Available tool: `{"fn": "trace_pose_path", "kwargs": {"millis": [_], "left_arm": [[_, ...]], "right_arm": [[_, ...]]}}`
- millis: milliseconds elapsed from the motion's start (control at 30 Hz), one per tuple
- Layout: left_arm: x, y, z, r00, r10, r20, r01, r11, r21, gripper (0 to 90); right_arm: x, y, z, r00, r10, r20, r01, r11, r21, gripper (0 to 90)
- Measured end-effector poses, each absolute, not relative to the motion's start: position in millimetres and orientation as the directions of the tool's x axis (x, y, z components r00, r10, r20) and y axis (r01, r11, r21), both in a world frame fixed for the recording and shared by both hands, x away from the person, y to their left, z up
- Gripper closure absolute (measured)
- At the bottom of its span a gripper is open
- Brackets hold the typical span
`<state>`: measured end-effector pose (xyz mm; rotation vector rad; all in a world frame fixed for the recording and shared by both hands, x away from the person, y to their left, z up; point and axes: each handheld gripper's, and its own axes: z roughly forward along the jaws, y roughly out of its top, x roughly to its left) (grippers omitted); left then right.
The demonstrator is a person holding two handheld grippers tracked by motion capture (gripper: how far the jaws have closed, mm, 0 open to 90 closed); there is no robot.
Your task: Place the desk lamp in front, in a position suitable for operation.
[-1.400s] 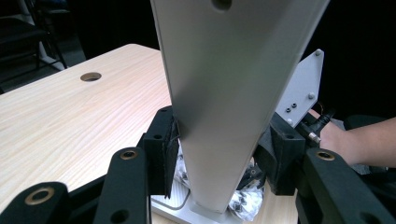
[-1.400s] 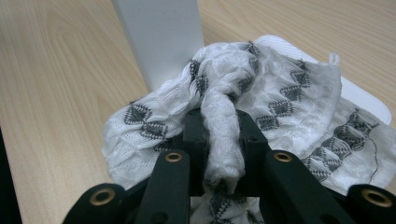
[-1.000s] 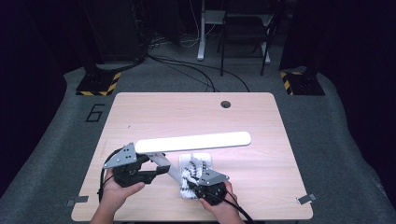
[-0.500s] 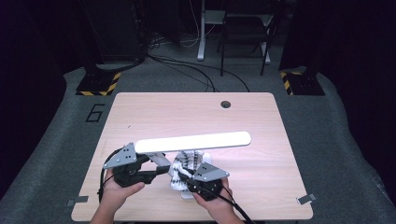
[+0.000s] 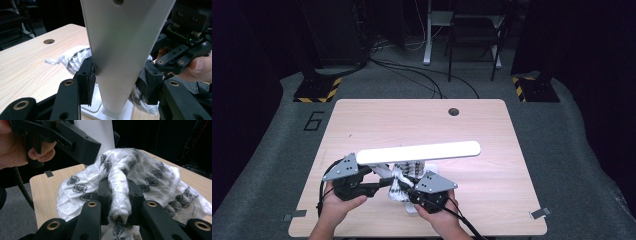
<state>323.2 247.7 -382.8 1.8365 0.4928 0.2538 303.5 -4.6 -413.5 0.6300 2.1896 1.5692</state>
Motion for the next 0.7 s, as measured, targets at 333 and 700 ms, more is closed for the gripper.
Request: {"fn": "trace_pose_path", "kwargs": {"millis": [333, 700], "left_arm": [[323.1, 247.6, -382.6, 0.889, 0.452, -0.071, 0.205, -0.255, 0.945, 53.4], [323.9, 248.6, -383.8, 0.889, 0.452, -0.072, 0.202, -0.248, 0.947, 53.3]], "right_arm": [[305.1, -12.1, -441.1, -0.819, 0.571, -0.044, 0.191, 0.345, 0.919, 76.9], [308.2, -23.7, -481.0, -0.806, 0.590, -0.044, 0.271, 0.435, 0.858, 76.4]]}}
